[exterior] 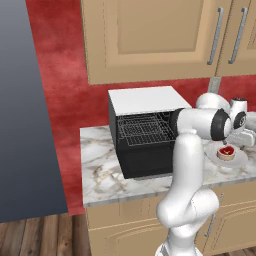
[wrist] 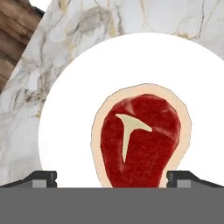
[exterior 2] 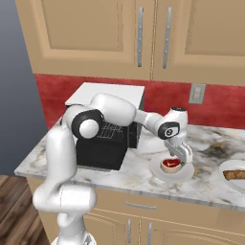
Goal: Open the toaster oven door. Place the baguette on the bottom rack in the toaster oven and place the steak on the top rack.
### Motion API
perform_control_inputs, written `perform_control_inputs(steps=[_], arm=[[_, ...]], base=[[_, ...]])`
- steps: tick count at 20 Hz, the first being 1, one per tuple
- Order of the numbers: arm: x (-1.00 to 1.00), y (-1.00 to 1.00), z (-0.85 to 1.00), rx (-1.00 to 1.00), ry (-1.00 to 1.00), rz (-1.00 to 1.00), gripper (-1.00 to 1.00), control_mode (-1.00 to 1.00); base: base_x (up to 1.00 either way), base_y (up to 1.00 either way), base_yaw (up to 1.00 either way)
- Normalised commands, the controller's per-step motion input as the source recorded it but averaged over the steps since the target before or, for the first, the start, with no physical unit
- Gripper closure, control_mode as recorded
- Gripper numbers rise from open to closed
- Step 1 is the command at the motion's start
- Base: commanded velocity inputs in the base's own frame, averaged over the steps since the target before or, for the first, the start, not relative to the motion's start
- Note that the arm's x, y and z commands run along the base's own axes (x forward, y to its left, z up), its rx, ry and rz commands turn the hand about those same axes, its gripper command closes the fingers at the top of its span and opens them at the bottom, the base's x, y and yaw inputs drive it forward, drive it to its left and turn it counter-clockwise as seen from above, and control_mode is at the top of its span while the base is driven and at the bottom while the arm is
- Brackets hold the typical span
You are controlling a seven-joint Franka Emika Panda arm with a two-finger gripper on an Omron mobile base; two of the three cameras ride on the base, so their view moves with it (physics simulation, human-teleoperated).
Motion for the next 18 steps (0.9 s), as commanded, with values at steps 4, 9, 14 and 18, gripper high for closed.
perform_control_inputs(steps=[4, 9, 14, 18], arm=[[0.18, -0.19, -0.01, 0.16, 0.05, 0.00, -1.00, -1.00], [0.02, -0.02, -0.28, 0.12, 0.06, 0.00, -1.00, -1.00], [-0.16, 0.20, -0.35, 0.04, 0.01, 0.00, -1.00, -1.00], [-0.04, 0.31, -0.18, 0.01, 0.00, 0.00, -1.00, -1.00]], base=[[0.00, 0.00, 0.00], [0.00, 0.00, 0.00], [0.00, 0.00, 0.00], [0.00, 0.00, 0.00]])
